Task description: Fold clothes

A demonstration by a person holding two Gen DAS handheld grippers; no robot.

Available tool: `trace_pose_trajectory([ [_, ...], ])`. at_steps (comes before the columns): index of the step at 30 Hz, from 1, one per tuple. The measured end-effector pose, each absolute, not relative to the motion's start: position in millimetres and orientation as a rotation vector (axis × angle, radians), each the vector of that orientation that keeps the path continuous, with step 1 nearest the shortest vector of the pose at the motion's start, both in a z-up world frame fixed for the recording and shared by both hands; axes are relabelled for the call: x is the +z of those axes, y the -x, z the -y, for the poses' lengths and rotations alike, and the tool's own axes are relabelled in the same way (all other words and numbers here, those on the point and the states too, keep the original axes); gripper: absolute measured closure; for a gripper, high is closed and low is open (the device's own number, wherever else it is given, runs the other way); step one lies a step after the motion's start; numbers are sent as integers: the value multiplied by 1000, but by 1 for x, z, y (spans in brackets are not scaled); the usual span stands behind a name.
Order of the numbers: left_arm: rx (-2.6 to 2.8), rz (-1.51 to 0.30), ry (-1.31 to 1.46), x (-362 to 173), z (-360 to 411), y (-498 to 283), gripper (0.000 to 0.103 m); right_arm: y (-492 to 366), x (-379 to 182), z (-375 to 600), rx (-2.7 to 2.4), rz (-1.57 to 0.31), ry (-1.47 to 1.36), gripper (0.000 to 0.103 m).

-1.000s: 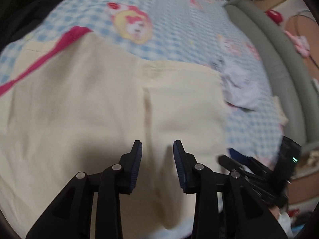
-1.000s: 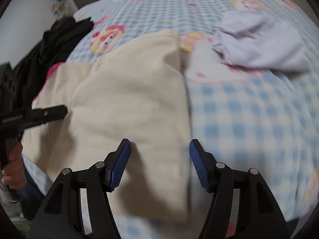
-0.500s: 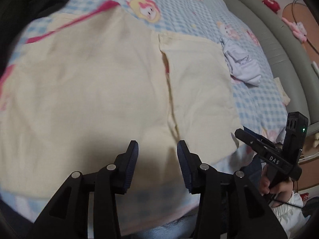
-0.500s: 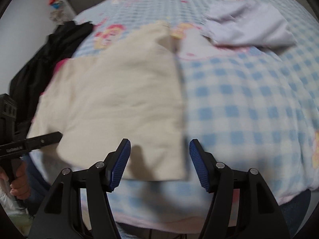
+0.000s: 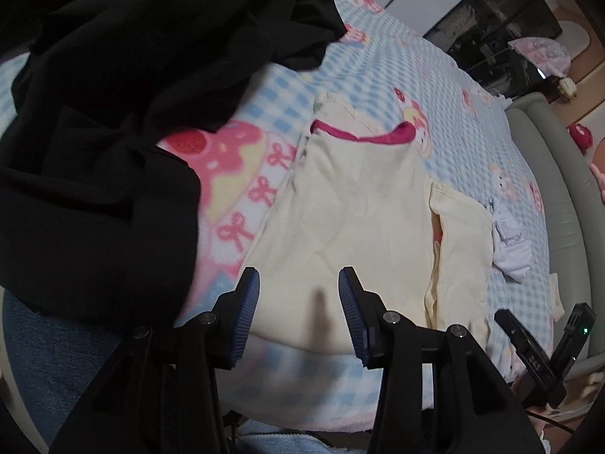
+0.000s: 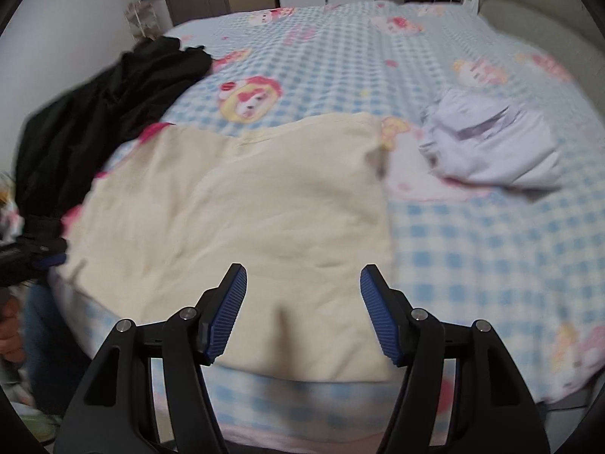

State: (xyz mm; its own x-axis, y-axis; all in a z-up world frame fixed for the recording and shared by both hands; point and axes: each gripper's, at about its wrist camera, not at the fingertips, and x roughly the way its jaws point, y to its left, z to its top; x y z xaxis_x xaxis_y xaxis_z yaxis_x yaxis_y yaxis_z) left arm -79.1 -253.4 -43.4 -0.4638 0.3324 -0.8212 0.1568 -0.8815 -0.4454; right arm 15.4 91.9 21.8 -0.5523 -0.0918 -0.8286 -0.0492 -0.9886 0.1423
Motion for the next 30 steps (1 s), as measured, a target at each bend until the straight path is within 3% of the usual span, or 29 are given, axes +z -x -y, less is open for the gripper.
trace_pose_trajectory([
  [3, 2578, 684, 1583, -39, 257, 78, 57, -14, 13, -79, -2625, 323, -1470, 39],
  [11, 2456, 706, 1682, -60, 264, 72, 54, -4, -32, -44, -2507, 249, -1594, 38],
  [15, 2437, 717, 1660, -63, 263, 69, 56, -7, -22, -51, -2545, 281, -1572, 39],
  [17, 2429, 727, 1630, -60, 262, 68, 70, -9, -15, -60, -2587, 307, -1558, 39],
  [19, 2377, 736, 1563, -56, 256, 66, 77, -9, -10, -74, -2642, 326, -1566, 39],
  [22, 2343, 701, 1558, -65, 247, 71, 74, -10, -13, -92, -2674, 357, -1617, 39],
  [25, 2298, 842, 1622, -86, 254, 76, 75, -13, -18, -99, -2661, 399, -1632, 39],
  [27, 2312, 869, 1596, -83, 256, 76, 82, -15, -18, -97, -2658, 385, -1627, 39],
  [30, 2377, 725, 1578, -68, 242, 80, 91, -16, -15, -100, -2654, 416, -1609, 39],
])
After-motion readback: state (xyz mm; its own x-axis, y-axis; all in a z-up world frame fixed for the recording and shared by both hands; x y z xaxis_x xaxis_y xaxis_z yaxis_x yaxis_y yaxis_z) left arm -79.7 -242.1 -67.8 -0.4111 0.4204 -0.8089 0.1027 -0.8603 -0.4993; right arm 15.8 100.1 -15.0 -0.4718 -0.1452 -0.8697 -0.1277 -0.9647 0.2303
